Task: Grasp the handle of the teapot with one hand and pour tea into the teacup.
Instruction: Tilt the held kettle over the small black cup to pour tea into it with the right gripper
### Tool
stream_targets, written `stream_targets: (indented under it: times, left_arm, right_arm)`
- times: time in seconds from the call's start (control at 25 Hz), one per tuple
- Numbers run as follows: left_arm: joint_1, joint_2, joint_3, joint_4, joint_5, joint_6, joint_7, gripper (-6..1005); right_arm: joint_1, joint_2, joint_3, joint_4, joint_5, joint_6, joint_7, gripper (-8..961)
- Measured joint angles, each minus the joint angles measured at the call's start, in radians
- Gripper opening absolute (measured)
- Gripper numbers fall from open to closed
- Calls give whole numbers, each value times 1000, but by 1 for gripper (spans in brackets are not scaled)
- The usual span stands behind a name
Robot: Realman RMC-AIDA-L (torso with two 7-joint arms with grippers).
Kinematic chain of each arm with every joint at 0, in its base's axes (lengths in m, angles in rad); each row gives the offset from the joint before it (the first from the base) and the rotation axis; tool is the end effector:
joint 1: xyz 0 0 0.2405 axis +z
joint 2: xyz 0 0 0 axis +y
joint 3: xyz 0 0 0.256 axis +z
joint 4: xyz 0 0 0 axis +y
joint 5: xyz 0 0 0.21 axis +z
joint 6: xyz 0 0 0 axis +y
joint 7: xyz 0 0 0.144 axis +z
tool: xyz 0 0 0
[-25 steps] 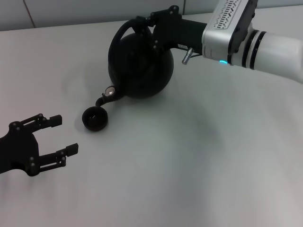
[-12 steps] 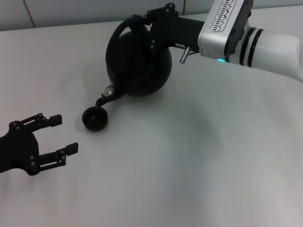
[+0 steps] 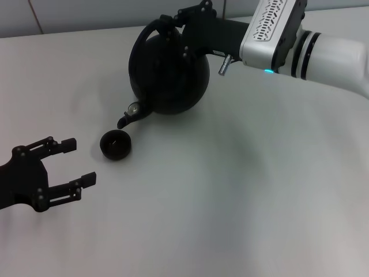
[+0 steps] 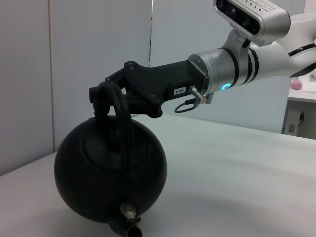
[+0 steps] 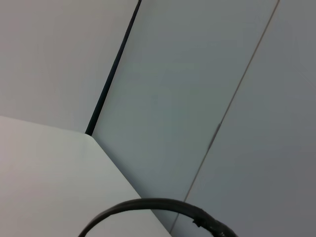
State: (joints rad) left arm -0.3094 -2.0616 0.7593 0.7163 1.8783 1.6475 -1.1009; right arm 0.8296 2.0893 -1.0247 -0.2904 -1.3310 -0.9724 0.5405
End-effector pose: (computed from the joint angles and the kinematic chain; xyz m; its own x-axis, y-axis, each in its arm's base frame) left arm -0.3039 0.2721 0.0152 0.8452 0.1649 0.5084 0.3332 -0.9063 -0.2600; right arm 0.1812 0.4267 -0.0566 0.9096 0.2384 -0.3402 -0.0454 -0.7570 -0.6518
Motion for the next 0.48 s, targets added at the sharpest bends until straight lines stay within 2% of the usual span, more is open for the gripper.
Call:
stream_targets:
  times: [0.48]
  left_arm:
    - [-7, 0, 0, 0, -1, -19, -13, 803]
  right_arm:
    - [3, 1, -2, -14, -2, 0, -20, 107]
